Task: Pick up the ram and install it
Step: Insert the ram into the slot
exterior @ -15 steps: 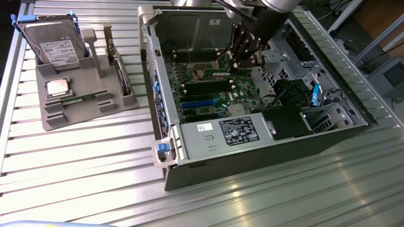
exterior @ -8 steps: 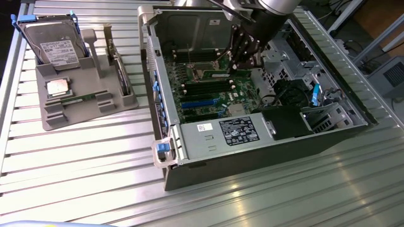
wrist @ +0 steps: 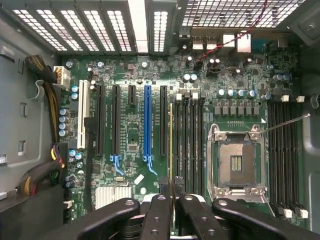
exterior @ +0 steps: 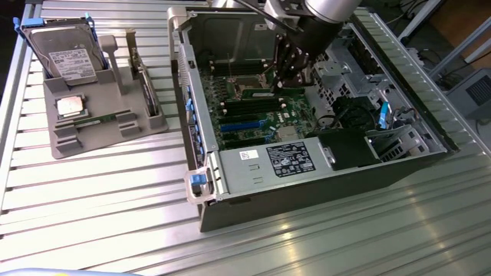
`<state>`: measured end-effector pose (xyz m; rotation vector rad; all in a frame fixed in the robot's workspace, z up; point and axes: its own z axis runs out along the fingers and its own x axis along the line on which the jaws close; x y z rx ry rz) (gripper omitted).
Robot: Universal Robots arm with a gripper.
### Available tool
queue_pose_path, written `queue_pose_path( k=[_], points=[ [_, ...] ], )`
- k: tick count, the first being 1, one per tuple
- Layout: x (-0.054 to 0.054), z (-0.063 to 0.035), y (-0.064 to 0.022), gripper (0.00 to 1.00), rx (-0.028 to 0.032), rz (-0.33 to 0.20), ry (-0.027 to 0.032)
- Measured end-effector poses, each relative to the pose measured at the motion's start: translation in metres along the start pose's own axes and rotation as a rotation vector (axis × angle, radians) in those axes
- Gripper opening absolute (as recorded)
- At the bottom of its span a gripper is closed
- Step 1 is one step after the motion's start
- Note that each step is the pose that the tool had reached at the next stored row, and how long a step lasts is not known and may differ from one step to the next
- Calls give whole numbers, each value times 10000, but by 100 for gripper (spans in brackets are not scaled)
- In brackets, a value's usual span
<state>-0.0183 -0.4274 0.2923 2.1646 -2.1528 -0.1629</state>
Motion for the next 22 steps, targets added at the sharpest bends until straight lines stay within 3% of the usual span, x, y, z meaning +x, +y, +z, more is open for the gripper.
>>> queue_pose_path(
  k=[7,10,14,17,18,22],
  points=[
    [-75,118,10,13,-2,-94,14],
    [-136,170,77,13,-2,-93,23],
    [-136,293,68,13,-2,-92,30],
    [-138,314,67,13,6,-92,33],
    [-138,315,67,13,194,-87,32],
    [-138,318,68,13,646,-88,35]
  ],
)
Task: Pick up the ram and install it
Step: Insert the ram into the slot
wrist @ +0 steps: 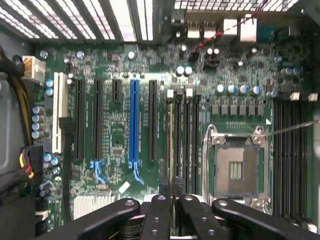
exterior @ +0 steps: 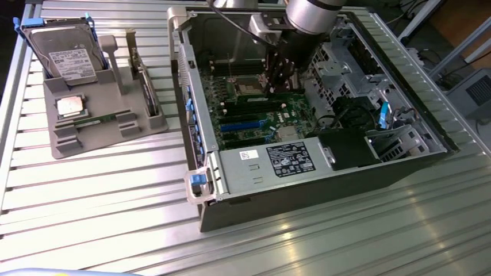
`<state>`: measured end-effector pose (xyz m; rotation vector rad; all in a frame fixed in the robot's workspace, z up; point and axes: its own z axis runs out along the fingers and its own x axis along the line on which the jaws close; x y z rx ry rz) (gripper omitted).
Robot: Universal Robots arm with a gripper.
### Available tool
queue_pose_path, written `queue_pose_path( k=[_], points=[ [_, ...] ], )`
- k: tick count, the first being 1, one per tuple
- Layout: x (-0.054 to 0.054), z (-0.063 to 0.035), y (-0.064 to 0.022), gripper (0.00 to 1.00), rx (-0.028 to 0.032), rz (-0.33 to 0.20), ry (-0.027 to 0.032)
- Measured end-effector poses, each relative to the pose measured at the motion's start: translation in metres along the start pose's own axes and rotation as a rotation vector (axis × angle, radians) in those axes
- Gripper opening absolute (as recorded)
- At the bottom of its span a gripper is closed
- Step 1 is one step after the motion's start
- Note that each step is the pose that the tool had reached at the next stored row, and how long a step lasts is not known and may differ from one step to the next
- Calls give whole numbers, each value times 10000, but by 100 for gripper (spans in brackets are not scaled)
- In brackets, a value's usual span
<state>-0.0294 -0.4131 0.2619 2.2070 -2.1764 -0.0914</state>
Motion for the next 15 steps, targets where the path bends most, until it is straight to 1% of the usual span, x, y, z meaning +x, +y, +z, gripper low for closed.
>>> queue_pose_path(
  k=[1,3,4,7,9,11,13,14,15],
  points=[
    [0,1,0,13,116,-1,2],
    [0,4,1,13,324,-3,3],
    [0,4,0,13,367,-4,4],
    [0,5,13,13,366,-2,7],
    [-1,25,94,13,367,-4,8],
    [-1,51,126,13,367,40,15],
    [-1,98,171,13,368,238,43],
    [-1,109,199,13,369,244,43],
    [-2,122,201,13,369,245,42]
  ],
)
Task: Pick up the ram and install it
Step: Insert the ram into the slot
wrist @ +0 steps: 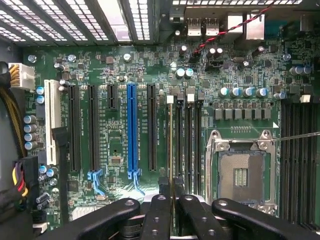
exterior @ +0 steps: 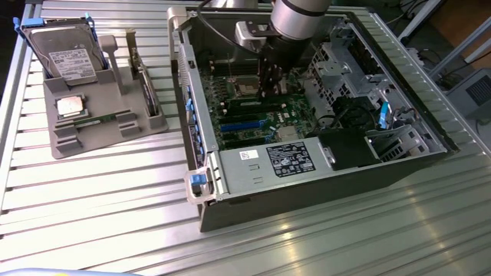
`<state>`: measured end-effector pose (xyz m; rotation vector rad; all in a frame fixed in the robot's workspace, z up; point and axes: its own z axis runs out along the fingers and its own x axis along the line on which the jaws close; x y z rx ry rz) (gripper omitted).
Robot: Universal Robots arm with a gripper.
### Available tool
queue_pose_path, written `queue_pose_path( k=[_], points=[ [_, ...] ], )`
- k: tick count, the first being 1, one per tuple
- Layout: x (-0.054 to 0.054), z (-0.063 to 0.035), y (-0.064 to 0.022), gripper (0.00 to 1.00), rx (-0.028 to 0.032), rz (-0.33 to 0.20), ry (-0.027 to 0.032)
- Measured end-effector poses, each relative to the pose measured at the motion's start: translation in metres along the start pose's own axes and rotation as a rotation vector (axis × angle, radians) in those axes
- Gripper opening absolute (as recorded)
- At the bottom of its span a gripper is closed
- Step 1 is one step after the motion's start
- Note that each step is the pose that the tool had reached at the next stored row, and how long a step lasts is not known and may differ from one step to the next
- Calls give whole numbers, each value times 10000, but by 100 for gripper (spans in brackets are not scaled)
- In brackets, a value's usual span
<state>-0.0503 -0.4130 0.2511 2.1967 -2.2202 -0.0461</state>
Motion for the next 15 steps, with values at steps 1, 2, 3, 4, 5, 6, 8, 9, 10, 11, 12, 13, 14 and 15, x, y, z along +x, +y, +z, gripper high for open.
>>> queue_pose_path(
  k=[1,2,3,4,5,6,8,9,10,11,12,13,14,15],
  points=[
    [-5,10,0,13,-1,1,2],
    [-13,19,0,13,0,1,0],
    [-16,28,-1,13,0,0,1],
    [-17,41,-1,13,0,4,3],
    [-17,53,-1,13,0,13,3],
    [-17,68,-1,13,0,21,4],
    [-21,87,-1,13,0,24,14],
    [-22,91,0,13,0,25,21],
    [-26,95,2,13,0,26,24],
    [-26,96,2,13,0,23,24],
    [-27,96,2,13,0,23,24],
    [-27,96,4,13,-1,22,25],
    [-27,97,4,13,-1,22,26],
    [-27,98,5,13,0,23,26]
  ],
)
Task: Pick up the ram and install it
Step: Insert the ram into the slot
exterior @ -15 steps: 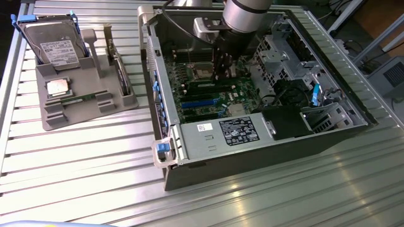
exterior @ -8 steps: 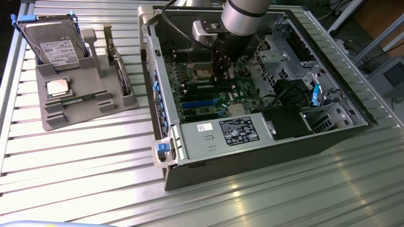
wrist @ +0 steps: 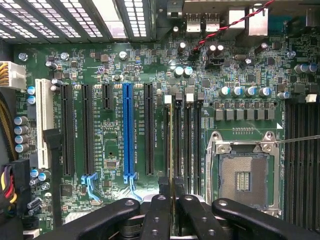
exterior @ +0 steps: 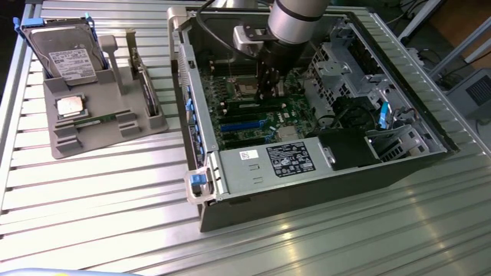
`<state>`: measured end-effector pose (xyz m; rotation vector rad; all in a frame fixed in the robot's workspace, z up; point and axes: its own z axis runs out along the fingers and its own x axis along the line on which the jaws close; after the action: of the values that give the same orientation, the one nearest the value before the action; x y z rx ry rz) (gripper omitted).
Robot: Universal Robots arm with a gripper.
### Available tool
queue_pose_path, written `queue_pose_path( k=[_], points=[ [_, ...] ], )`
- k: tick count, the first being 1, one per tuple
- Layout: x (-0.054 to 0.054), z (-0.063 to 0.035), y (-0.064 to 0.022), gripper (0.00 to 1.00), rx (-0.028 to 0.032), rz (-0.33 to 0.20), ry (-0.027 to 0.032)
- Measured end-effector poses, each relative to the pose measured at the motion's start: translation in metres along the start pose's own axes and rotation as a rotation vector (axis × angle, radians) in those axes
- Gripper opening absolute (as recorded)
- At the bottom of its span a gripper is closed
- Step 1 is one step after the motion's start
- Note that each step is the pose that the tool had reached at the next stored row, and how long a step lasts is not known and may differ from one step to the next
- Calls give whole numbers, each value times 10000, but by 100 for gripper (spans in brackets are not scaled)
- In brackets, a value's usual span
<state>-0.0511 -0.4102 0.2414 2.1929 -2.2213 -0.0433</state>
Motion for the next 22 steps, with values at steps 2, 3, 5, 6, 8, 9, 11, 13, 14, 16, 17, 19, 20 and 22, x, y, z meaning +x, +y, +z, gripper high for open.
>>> queue_pose_path(
  k=[2,3,5,6,8,9,11,13,14,16,17,19,20,22],
  points=[
    [0,5,4,13,0,-1,-1],
    [0,7,4,13,0,-2,-1],
    [-11,9,5,13,1,-19,-2],
    [-15,9,5,13,1,-31,0],
    [-14,11,5,13,1,-33,-1],
    [-12,12,8,13,1,-33,-2],
    [-10,12,11,13,0,-33,0],
    [-9,18,11,13,0,-33,0],
    [-9,22,11,13,0,-32,0],
    [-9,31,10,13,-1,-33,2],
    [-9,32,4,13,0,-34,1],
    [-8,34,-7,13,1,-36,-1],
    [-6,34,-7,13,1,-49,0],
    [-5,35,-7,13,0,-51,0]
  ],
)
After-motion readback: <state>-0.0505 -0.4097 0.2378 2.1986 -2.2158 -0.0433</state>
